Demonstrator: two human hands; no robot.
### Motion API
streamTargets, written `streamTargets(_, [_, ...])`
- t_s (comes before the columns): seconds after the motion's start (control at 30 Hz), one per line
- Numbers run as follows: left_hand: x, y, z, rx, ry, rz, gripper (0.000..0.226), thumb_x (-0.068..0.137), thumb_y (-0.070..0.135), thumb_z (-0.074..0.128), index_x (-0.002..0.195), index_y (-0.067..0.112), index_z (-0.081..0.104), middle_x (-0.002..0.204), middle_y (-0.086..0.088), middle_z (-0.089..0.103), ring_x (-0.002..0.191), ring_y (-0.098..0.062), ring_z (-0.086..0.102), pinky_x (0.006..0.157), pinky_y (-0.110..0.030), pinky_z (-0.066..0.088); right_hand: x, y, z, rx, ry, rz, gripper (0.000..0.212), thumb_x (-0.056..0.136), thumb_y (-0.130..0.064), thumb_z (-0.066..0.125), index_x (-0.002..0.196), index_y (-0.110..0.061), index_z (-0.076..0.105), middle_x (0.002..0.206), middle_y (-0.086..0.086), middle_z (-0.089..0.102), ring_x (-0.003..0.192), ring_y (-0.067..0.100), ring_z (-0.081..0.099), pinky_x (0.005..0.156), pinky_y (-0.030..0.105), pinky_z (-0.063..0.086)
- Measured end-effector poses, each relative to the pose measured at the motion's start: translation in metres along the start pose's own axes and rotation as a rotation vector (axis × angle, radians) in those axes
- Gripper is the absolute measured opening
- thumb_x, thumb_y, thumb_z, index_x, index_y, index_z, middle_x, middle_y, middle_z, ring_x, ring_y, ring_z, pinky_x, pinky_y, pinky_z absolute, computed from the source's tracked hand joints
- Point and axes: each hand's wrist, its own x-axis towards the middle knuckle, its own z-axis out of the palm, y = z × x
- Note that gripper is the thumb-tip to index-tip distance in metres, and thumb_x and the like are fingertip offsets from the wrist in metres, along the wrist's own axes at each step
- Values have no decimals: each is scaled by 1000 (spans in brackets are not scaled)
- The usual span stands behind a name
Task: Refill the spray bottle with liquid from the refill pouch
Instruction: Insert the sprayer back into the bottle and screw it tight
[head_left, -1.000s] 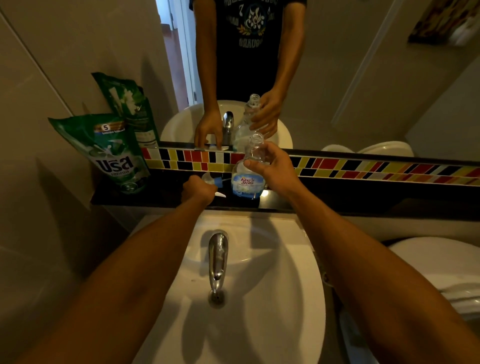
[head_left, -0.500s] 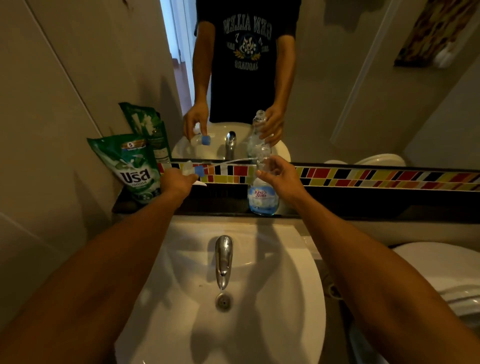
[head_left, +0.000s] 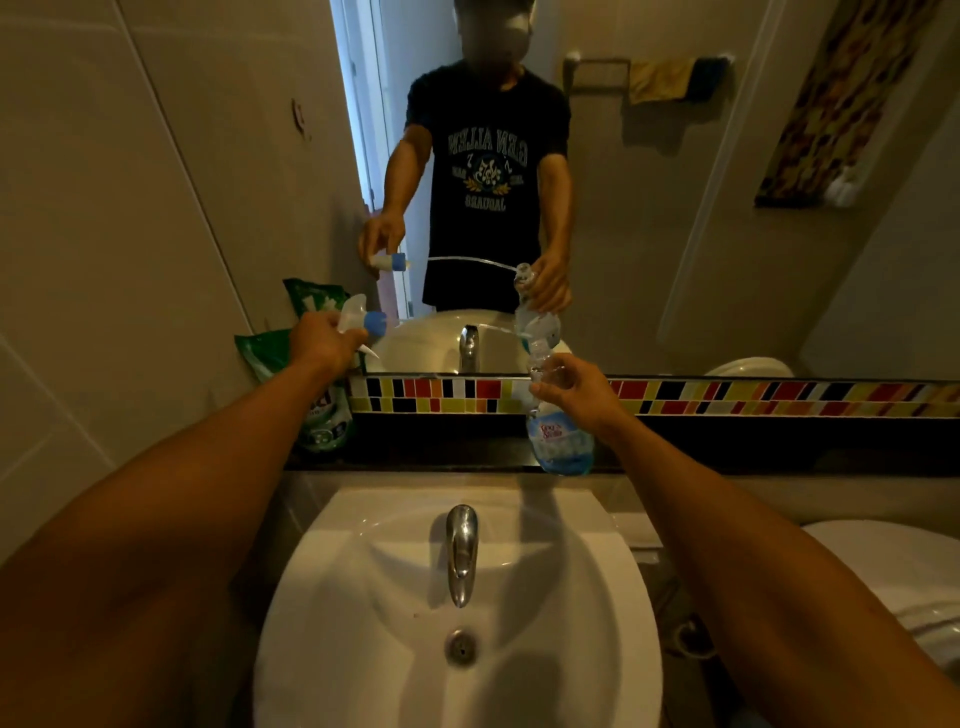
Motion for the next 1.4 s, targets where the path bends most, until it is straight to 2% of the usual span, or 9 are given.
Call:
streamTargets(0.17, [-6, 17, -10, -63, -11, 41, 25, 91, 15, 67, 115, 9, 69, 107, -12, 70, 88, -26, 69, 79, -38, 58, -10, -11, -5, -12, -11, 4, 37, 96, -19, 73, 130, -16, 58, 110, -2, 67, 101, 15, 66, 80, 28, 56])
streamTargets(0.27, [-10, 22, -13, -36, -5, 110, 22, 93, 15, 64, 112, 7, 70, 96, -7, 64, 68, -11, 55, 59, -22, 42, -13, -15, -8, -37, -7, -1, 42, 96, -19, 74, 134, -11, 58, 118, 3, 68, 105, 17, 66, 80, 27, 55])
streamTargets(0.33, [-11, 23, -13, -27, -19, 136, 21, 93, 14, 64, 112, 7, 71, 95, -6, 63, 66, -8, 52, 56, -20, 38, -15, -18, -9, -54, 5, -4, 42, 95, -18, 74, 133, -10, 58, 117, 3, 67, 102, 13, 66, 76, 22, 54])
streamTargets(0.63, [-15, 33, -12, -23, -72, 183, 28, 92, 14, 67, 119, 11, 68, 107, -9, 67, 94, -24, 61, 81, -33, 48, -19, -25, -14, -64, -50, 24, 49, 96, -20, 73, 140, -12, 54, 128, 9, 67, 107, 18, 66, 77, 27, 57])
streamTargets(0.77, [-20, 46, -8, -81, -106, 264, 38, 90, 13, 70, 128, 12, 64, 120, -9, 66, 101, -20, 58, 84, -32, 44, -21, -34, -11, -59, -98, -2, 56, 96, -14, 72, 147, -10, 49, 133, 6, 64, 119, 17, 60, 75, 18, 52])
streamTargets(0.9, [-29, 61, -2, -125, -141, 407, 46, 87, 8, 72, 132, 10, 60, 125, -11, 64, 110, -24, 58, 87, -31, 44, -20, -41, -7, -81, -133, -29, 45, 96, -13, 73, 137, -9, 57, 125, 2, 65, 117, 16, 63, 68, 15, 54])
streamTargets(1.13, [-41, 78, 18, -77, -210, 520, 56, 80, 9, 80, 132, 11, 60, 120, -6, 63, 107, -21, 58, 89, -30, 49, -13, -50, 3, -117, -148, -63, 48, 92, -25, 78, 135, -13, 61, 122, 8, 72, 107, 18, 70, 91, 36, 60])
streamTargets(1.27, [-44, 78, 29, -17, -209, 561, 57, 76, 15, 84, 129, 15, 63, 124, -7, 64, 108, -23, 59, 94, -38, 51, -11, -55, 11, -66, -142, -87, 36, 92, -15, 77, 125, -7, 65, 112, 14, 75, 95, 15, 72, 83, 30, 59])
streamTargets(1.4, [-47, 74, 36, -40, -224, 569, 57, 77, 13, 83, 130, 13, 63, 126, -8, 63, 111, -24, 59, 95, -36, 51, -11, -60, 14, -57, -148, -104, 33, 93, -17, 77, 123, -12, 66, 112, 13, 75, 101, 21, 74, 87, 34, 61])
